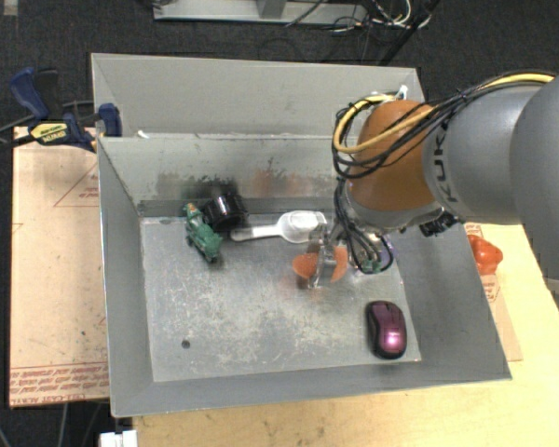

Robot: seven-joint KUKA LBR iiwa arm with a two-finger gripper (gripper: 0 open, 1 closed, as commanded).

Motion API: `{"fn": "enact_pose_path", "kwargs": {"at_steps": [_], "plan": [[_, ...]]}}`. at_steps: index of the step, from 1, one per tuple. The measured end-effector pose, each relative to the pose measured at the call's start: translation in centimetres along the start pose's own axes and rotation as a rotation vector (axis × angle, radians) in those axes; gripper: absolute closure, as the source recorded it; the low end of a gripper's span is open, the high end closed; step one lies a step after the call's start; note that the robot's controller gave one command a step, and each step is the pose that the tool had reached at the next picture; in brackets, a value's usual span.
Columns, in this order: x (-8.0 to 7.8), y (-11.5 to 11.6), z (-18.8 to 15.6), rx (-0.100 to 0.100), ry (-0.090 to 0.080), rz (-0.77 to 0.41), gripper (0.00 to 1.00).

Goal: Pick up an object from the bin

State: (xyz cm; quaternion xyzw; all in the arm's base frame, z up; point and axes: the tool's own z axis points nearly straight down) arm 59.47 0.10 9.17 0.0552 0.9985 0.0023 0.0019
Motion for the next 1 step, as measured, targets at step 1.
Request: {"fn": "enact_pose_path", "kwargs": {"at_steps": [1], "plan": [[-0.06, 0.02, -2.29, 0.000, -0.002, 0.000, 1.00]]}}
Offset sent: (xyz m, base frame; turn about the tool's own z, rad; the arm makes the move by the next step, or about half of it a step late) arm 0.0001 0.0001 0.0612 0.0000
